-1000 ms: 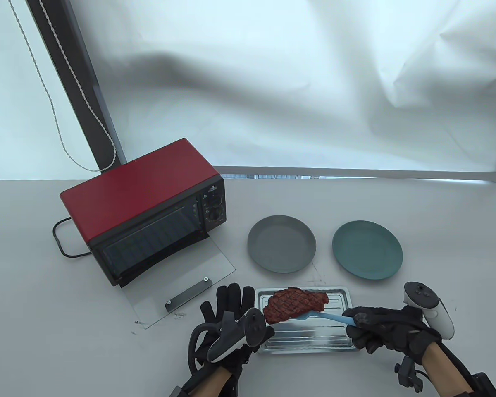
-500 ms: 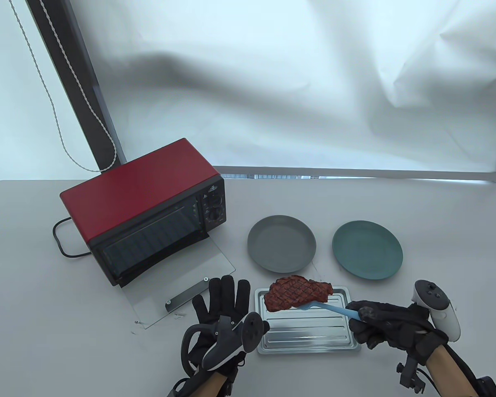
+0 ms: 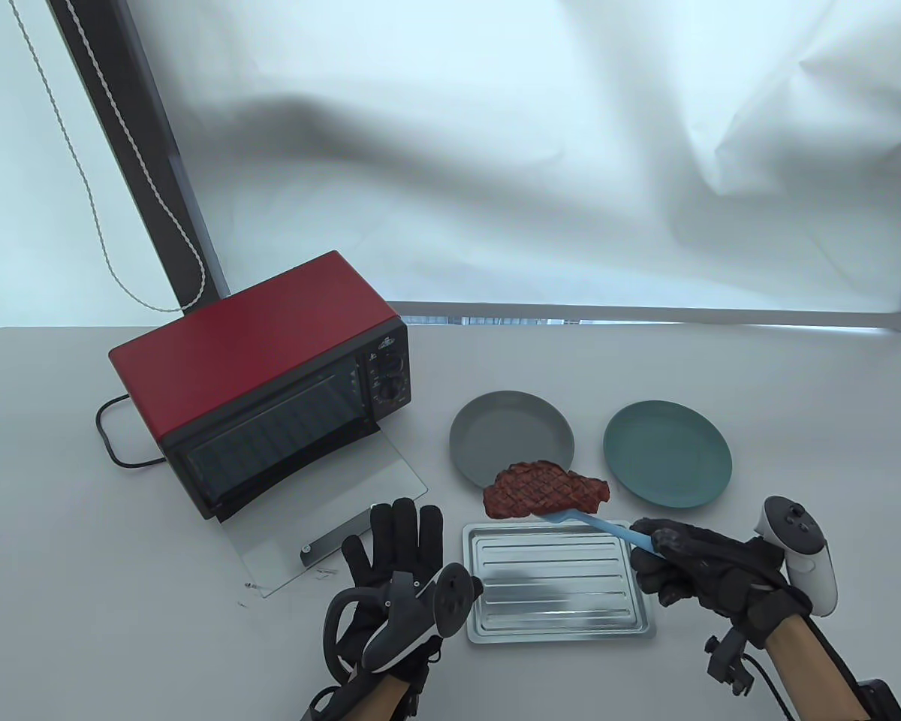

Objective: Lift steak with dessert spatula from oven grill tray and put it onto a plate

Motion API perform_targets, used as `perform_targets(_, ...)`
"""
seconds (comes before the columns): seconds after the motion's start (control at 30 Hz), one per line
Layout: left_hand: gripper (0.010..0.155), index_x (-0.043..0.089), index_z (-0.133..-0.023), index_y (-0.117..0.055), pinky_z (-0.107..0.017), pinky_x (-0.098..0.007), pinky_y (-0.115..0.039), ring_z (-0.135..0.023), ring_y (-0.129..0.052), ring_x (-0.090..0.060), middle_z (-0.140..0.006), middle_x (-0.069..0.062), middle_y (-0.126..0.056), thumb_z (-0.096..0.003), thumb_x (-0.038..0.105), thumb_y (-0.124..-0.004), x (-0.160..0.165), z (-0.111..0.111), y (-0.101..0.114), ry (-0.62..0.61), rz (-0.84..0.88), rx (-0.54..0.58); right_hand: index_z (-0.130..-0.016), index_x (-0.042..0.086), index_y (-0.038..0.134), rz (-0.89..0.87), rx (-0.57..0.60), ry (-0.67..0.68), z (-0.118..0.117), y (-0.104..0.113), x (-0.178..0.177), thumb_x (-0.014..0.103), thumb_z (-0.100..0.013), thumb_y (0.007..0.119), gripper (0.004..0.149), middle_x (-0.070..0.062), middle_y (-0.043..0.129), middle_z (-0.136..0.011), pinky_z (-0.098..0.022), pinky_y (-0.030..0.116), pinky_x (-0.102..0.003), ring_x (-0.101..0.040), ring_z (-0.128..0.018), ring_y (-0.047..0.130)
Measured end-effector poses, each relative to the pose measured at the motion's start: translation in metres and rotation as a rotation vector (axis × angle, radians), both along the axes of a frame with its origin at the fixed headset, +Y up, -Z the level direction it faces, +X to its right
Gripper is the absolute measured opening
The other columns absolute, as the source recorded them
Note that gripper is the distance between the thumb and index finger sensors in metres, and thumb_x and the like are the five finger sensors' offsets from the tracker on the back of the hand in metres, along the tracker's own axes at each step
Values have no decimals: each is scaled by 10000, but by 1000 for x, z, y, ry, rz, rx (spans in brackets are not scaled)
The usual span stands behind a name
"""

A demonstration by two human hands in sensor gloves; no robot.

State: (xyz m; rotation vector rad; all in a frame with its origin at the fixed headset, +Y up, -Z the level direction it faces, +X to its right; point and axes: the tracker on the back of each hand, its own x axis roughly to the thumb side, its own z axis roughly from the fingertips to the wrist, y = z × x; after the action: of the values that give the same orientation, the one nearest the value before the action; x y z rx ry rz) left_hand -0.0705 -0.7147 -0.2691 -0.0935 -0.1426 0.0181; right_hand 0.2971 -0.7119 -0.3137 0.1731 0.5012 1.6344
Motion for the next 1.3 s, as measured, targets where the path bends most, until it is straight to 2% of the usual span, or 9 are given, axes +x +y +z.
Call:
perform_targets(0.33, 945, 116, -1150, -76, -691, -782, -239, -1100, -125, -522, -1207, -257, -76, -538, 666, -541, 0, 1, 1, -6, 10, 20, -1081, 36, 611, -14, 24, -93, -21, 23, -7, 342, -657, 662, 525, -121, 934, -847, -487, 834, -365, -303, -678, 964)
perform_targets(0.63, 944, 125, -1146, -60, -693, -781, -237, -1102, -122, -520, -1206, -257, -70, -539, 665, -541, -2, 2, 3, 4, 19, 39, -1092, 25, 582, -46, 35, -127, -53, 28, -24, 343, -660, 650, 541, -130, 915, -867, -501, 827, -371, -308, -698, 952)
perform_targets(0.87, 943, 128, -1146, -57, -696, -780, -236, -1102, -120, -519, -1207, -255, -68, -540, 666, -539, -2, 2, 4, 1, 20, 44, -1102, 27, 555, -55, -18, -138, -73, 8, -45, 346, -665, 640, 548, -134, 896, -890, -521, 819, -373, -311, -725, 937)
perform_targets(1.13, 940, 139, -1147, -53, -701, -777, -233, -1107, -114, -513, -1210, -250, -64, -540, 668, -537, -2, 2, 6, -2, 16, 37, -1110, 15, 529, -29, -86, -141, -76, -19, -55, 346, -667, 634, 562, -156, 878, -909, -539, 808, -388, -334, -750, 917)
perform_targets(1.3, 942, 141, -1145, -43, -703, -776, -231, -1107, -109, -513, -1209, -249, -55, -540, 668, -537, -3, 2, 6, 1, 13, 32, -1113, -1, 506, -16, -110, -144, -77, -29, -56, 348, -669, 630, 579, -175, 865, -920, -551, 799, -401, -348, -760, 908)
